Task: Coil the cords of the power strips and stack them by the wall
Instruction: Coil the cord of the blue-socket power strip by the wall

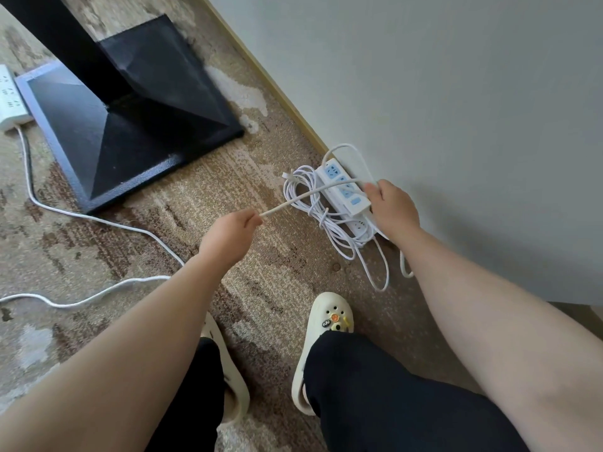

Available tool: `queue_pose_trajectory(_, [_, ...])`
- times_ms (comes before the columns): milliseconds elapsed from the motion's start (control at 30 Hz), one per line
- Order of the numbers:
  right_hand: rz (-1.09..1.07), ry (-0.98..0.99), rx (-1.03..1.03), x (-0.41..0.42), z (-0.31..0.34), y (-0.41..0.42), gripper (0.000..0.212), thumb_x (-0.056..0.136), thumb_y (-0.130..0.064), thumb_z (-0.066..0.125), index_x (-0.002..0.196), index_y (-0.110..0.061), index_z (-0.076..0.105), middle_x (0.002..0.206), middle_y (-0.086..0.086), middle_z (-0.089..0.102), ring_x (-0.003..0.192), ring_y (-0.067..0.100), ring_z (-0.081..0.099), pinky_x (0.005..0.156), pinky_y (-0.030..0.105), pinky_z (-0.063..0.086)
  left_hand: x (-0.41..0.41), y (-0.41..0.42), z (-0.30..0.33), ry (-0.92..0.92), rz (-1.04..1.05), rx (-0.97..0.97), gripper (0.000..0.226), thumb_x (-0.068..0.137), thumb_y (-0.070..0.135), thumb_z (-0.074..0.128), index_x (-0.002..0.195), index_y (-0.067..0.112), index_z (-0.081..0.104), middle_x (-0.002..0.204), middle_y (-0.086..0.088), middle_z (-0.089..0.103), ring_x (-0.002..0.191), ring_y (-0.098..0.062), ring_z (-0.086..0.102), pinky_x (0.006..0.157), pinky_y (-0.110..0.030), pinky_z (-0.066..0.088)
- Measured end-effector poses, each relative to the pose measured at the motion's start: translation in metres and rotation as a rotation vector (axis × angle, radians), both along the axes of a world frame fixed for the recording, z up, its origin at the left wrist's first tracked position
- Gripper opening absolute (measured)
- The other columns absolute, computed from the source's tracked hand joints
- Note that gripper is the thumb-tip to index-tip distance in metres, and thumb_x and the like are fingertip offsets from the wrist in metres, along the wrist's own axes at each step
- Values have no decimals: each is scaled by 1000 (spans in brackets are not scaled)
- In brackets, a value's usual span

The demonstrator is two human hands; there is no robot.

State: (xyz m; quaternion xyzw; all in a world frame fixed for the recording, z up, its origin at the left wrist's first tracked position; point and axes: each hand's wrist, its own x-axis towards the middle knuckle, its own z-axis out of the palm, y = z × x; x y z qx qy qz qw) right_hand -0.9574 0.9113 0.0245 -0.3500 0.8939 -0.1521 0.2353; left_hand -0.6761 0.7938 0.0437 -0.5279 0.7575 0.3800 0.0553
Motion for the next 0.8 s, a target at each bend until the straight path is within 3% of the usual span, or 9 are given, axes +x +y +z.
queue_pose_trajectory(133, [-28,16,39,0,-1,2,41,103,-49,32,75,-20,42,73,0,52,70,25,49,56,35,30,25,-10,0,-65,107,-36,27,101,37,43,93,23,65,64,1,60,43,-11,41,38,-22,31])
queue_pose_trajectory(233, [-19,-35,25,10,-1,-5,41,105,-43,31,87,-11,49,78,6,54,74,28,51,62,37,36,7,-5,6,62,342,150,28,100,33,48,95,14,68,66,0,57,40,-7,34,34,-19,29])
queue_pose_trajectory(300, [-34,-66,4,15,1,-8,35,105,-38,30,87,-11,45,75,4,49,70,26,47,60,36,32,-18,5,13,110,387,268,26,98,31,50,94,13,69,65,1,56,37,-4,31,33,-15,28])
queue_pose_trajectory(433, [-70,-135,-57,18,3,-5,31,104,-33,33,75,-22,33,70,1,43,61,18,40,53,35,27,-58,30,22,268,421,405,27,100,29,47,98,12,68,51,9,50,34,-2,28,33,-16,27])
queue_pose_trajectory(567, [-115,-262,-115,23,4,0,32,101,-30,40,71,-25,36,69,-2,43,59,14,40,54,34,30,-77,42,17,382,327,399,31,104,27,37,125,21,59,60,5,45,42,-6,32,41,-21,30])
queue_pose_trajectory(667, [-120,-320,-117,26,7,-1,28,98,-30,45,72,-25,45,72,-1,52,66,20,50,57,33,35,-78,50,12,331,204,361,38,105,22,33,141,23,46,66,5,49,48,-8,38,44,-21,33])
queue_pose_trajectory(733, [-100,-376,-94,26,8,0,25,97,-31,47,83,-13,58,81,13,61,76,33,59,66,39,44,-76,52,9,286,189,302,35,104,20,35,134,23,52,70,3,53,51,-10,41,46,-24,35])
queue_pose_trajectory(800, [-92,-429,-97,28,9,2,34,95,-30,50,99,1,64,78,19,61,70,34,56,66,43,46,-75,49,7,304,284,218,23,103,19,38,100,22,61,70,0,58,50,-11,43,46,-26,37])
